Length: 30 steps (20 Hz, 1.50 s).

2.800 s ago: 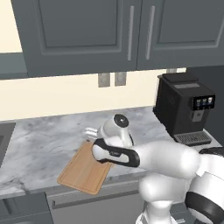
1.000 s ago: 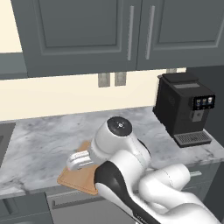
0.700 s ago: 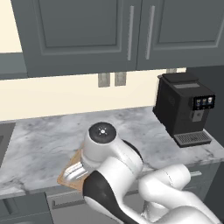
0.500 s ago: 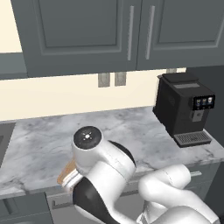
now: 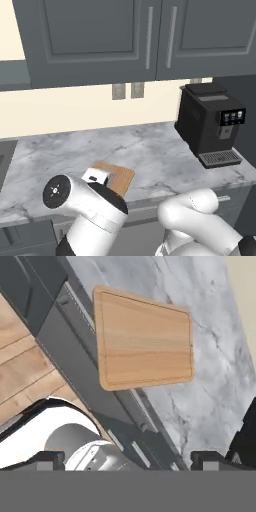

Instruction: Move the cutting board and knife to the sink. Then move spray from the shelves to the counter.

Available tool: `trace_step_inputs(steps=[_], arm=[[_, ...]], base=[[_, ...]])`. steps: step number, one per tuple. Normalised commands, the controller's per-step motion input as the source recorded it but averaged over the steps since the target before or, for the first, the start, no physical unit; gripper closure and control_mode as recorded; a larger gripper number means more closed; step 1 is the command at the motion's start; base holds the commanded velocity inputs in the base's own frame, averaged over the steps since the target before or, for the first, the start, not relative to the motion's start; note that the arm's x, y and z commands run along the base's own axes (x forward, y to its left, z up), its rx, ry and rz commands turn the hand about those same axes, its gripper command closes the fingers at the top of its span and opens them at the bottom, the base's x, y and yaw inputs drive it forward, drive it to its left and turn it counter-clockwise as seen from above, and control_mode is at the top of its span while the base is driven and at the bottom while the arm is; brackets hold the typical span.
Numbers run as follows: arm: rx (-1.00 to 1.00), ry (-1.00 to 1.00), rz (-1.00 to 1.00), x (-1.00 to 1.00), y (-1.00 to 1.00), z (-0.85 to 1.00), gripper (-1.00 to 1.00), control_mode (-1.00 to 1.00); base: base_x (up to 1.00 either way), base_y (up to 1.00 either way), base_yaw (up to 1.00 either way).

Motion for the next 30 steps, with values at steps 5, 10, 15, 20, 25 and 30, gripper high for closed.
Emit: trace_step_inputs(steps=[5, 10, 15, 20, 25, 30], arm=[[-0.24, -0.20, 0.32, 0.00, 0.00, -0.33, -1.00, -1.00], [-0.09, -0.23, 0.33, 0.21, 0.00, -0.31, -1.00, -1.00], [-0.04, -0.15, 0.29, 0.35, -0.02, -0.37, -1.00, -1.00], [-0.02, -0.06, 0.14, 0.27, -0.02, -0.38, -1.00, -1.00], [0.01, -0.01, 0.01, 0.07, 0.04, -0.32, -1.00, -1.00], [0.02, -0.03, 0.00, 0.01, 0.12, -0.25, -1.00, -1.00]], base=[[0.00, 0.00, 0.00], [0.00, 0.00, 0.00], [0.00, 0.00, 0.00], [0.00, 0.00, 0.00], [0.00, 0.00, 0.00], [0.00, 0.00, 0.00]])
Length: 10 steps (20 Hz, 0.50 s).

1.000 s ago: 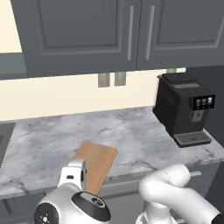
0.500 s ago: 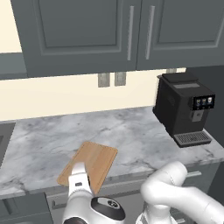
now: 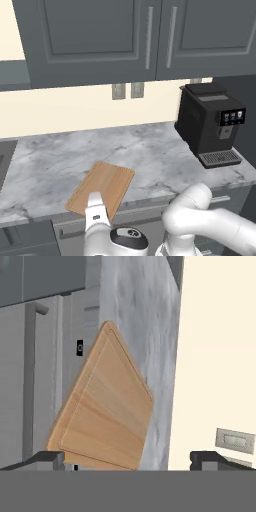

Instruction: Move the cutting board and knife to the sink. Then move spray from the shelves to the counter.

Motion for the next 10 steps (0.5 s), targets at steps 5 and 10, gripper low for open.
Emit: trace_step_inputs(steps=[5, 10], arm=[[0.00, -0.09, -0.05, 0.00, 0.13, -0.19, -1.00, -1.00], [0.00, -0.07, -0.18, 0.00, 0.15, -0.17, -1.00, -1.00]], base=[[0.00, 0.00, 0.00], [0.00, 0.00, 0.00]])
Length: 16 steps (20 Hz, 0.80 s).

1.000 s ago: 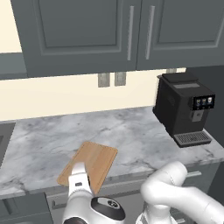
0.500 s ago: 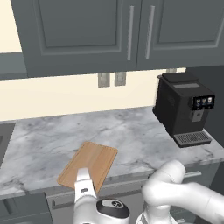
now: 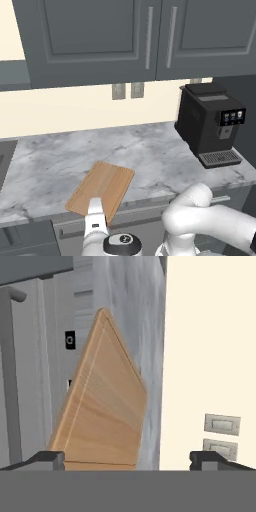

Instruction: Move the cutting board and knife to the sink. Then move spray from the shelves to the counter.

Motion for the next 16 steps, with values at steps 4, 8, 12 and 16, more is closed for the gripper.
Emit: trace_step_inputs(steps=[4, 8, 12, 16], arm=[[0.00, -0.04, -0.24, 0.03, 0.16, -0.16, -1.00, -1.00], [0.00, -0.07, -0.20, 0.03, 0.17, -0.15, -1.00, -1.00], [0.00, -0.07, -0.17, 0.00, 0.14, -0.21, -1.00, -1.00], [0.00, -0.05, -0.14, 0.01, 0.03, -0.25, -1.00, -1.00]], base=[[0.00, 0.00, 0.00], [0.00, 0.00, 0.00], [0.00, 0.00, 0.00], [0.00, 0.00, 0.00]])
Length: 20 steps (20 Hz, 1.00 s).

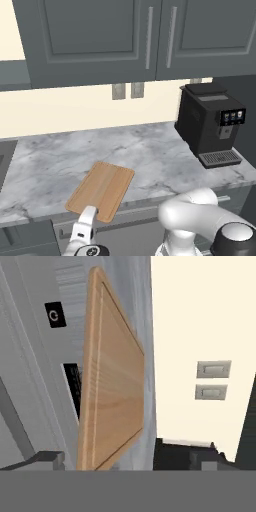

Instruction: Move the cutting board and knife to the sink. Then move spray from the shelves to the counter.

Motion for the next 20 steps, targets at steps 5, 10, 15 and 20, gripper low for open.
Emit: trace_step_inputs(steps=[5, 10, 15, 20], arm=[[0.00, -0.03, -0.11, 0.13, 0.03, -0.23, -1.00, -1.00], [0.00, -0.04, -0.09, 0.19, 0.03, -0.14, -1.00, -1.00], [0.00, -0.01, -0.08, 0.16, 0.00, -0.14, -1.00, -1.00], [0.00, 0.00, -0.06, 0.16, 0.00, -0.20, -1.00, -1.00]], base=[[0.00, 0.00, 0.00], [0.00, 0.00, 0.00], [0.00, 0.00, 0.00], [0.00, 0.00, 0.00]])
